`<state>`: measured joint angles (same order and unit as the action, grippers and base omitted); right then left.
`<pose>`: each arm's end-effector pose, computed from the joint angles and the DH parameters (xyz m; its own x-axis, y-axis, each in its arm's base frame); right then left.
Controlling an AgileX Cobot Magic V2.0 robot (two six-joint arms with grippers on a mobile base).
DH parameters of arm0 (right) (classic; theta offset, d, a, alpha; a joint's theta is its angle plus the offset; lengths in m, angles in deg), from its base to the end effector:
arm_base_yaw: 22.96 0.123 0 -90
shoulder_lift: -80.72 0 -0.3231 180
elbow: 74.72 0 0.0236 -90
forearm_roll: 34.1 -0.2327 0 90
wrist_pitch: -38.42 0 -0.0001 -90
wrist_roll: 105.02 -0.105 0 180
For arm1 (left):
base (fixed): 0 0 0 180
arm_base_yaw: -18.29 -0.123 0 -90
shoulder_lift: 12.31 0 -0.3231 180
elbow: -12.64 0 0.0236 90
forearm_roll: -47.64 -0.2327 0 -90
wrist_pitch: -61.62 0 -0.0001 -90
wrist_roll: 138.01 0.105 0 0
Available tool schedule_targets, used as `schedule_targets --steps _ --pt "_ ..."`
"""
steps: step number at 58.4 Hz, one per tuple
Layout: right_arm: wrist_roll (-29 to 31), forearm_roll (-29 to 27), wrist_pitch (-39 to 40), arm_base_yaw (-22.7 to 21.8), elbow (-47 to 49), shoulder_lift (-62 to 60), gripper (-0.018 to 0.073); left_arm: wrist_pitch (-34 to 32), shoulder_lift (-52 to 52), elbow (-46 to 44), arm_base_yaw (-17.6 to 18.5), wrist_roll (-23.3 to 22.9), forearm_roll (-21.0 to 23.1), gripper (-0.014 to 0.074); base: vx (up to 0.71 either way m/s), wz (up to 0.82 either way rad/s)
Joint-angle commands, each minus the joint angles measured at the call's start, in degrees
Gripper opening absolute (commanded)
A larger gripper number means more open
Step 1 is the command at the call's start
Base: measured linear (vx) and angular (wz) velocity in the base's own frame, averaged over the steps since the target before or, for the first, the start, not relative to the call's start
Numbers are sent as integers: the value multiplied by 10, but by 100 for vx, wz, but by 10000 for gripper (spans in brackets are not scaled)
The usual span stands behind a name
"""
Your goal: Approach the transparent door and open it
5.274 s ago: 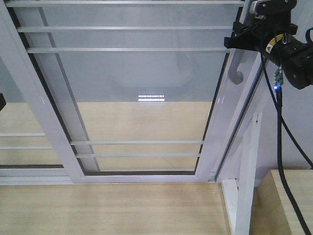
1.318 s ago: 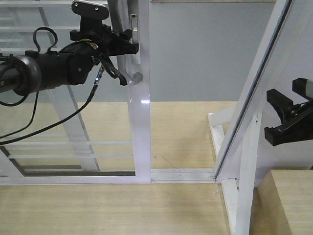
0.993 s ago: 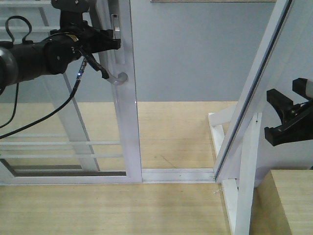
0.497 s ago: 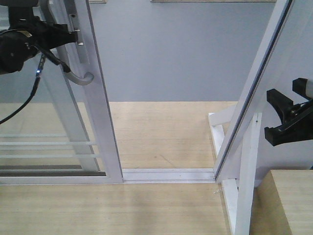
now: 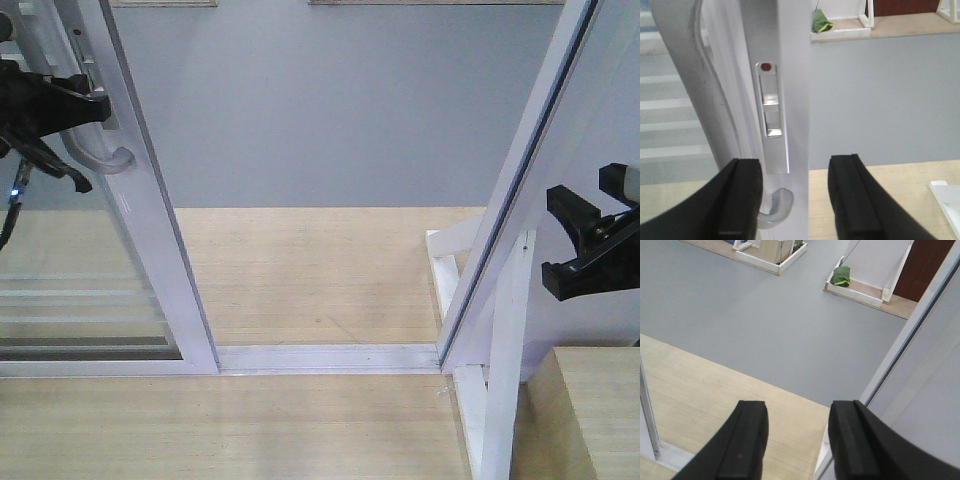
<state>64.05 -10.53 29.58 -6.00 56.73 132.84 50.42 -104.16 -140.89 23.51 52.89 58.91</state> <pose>0.1299 0.0328 0.3243 -0.2503 -0.3002 -0.9205 -0.2961 0.9289 -0.2225 0.3256 -0.0258 0.3250 -0.2968 0.0243 -0.9546 0.0540 0.9985 0.0086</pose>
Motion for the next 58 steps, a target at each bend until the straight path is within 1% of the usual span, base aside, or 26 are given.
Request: schedule_targets --steps 1,7,13,31,37,44,47,52,54,58 --pt "4 5 32 -3 18 0 373 -45 68 11 -1 -4 -1 430 0 0" --pt "4 5 32 -3 18 0 373 -31 123 40 0 -5 -1 430 0 0" --pt "4 5 32 -3 18 0 373 -23 155 54 0 -5 -1 430 0 0" --pt "4 5 31 -3 18 0 373 -25 167 59 -1 -4 -2 428 0 0" --pt "4 5 31 -3 18 0 373 -4 179 74 0 -10 2 428 0 0" --pt "4 5 29 -3 18 0 373 43 246 126 21 -10 -5 408 0 0" --pt "4 5 30 -3 18 0 373 48 289 160 28 -10 -31 384 0 0" --pt "4 5 29 -3 18 0 373 47 366 221 29 -10 -71 311 0 0" --pt "4 5 29 -3 18 0 373 45 411 253 29 -10 -89 258 0 0" --pt "4 5 29 -3 18 0 373 31 492 311 23 -10 -98 146 0 0"
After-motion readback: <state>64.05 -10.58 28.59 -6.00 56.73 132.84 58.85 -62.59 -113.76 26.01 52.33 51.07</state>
